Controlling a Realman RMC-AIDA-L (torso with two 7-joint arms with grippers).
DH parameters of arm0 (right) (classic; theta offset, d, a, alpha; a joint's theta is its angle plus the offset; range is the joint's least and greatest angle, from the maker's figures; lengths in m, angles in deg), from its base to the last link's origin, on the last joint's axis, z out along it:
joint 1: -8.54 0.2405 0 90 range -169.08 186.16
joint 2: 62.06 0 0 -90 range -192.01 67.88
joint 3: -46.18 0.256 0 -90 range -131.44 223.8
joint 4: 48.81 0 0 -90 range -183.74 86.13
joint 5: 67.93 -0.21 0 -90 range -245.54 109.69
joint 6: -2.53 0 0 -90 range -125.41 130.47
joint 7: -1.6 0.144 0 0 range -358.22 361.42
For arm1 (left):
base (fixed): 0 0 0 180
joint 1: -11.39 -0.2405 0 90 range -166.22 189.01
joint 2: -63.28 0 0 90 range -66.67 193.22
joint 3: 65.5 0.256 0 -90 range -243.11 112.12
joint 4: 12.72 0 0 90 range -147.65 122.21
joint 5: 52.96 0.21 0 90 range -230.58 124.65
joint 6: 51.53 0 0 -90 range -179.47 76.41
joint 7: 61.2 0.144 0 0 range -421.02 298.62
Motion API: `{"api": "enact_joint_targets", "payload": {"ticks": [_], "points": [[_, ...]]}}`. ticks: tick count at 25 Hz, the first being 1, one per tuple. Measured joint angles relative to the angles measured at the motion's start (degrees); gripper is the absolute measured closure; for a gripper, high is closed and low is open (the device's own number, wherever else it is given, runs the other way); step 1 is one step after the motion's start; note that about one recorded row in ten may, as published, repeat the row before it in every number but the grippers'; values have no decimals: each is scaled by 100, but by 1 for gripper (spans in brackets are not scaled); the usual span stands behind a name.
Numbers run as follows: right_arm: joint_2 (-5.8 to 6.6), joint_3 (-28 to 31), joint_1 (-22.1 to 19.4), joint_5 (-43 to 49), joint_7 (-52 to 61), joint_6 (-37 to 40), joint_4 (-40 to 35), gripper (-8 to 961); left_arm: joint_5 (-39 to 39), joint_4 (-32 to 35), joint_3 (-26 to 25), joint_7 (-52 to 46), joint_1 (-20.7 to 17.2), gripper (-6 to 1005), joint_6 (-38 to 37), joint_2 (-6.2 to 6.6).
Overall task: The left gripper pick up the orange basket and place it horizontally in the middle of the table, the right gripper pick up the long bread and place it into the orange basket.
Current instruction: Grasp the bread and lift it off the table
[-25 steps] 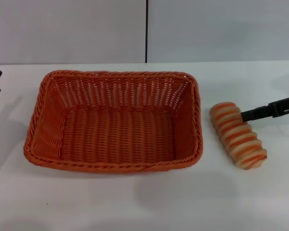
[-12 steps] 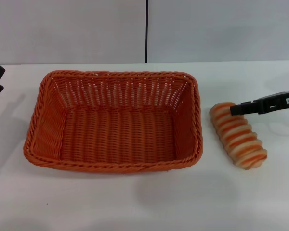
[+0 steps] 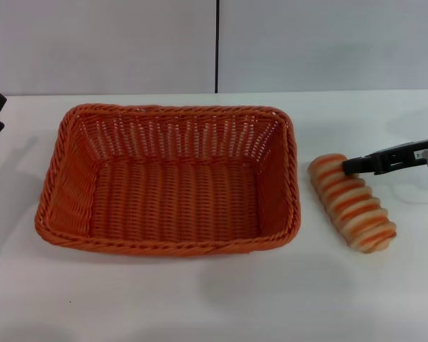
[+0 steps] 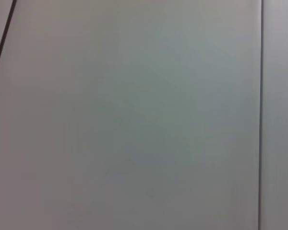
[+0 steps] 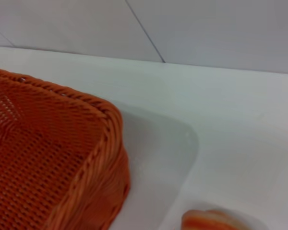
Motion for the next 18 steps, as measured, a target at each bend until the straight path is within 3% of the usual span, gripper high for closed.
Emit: {"api": "enact_joint_targets", "payload": {"ticks": [2, 13, 18], "points": [[-2, -15, -16, 3, 3, -72, 22, 901, 2, 0, -4, 0, 0, 229, 3, 0], [-25, -12, -53, -27, 38, -40, -90, 954, 4, 0, -17, 0, -50, 229, -1, 9], [-30, -10, -16, -23, 59, 26, -82, 912, 1, 0, -17, 0, -54, 229, -2, 9]]}}
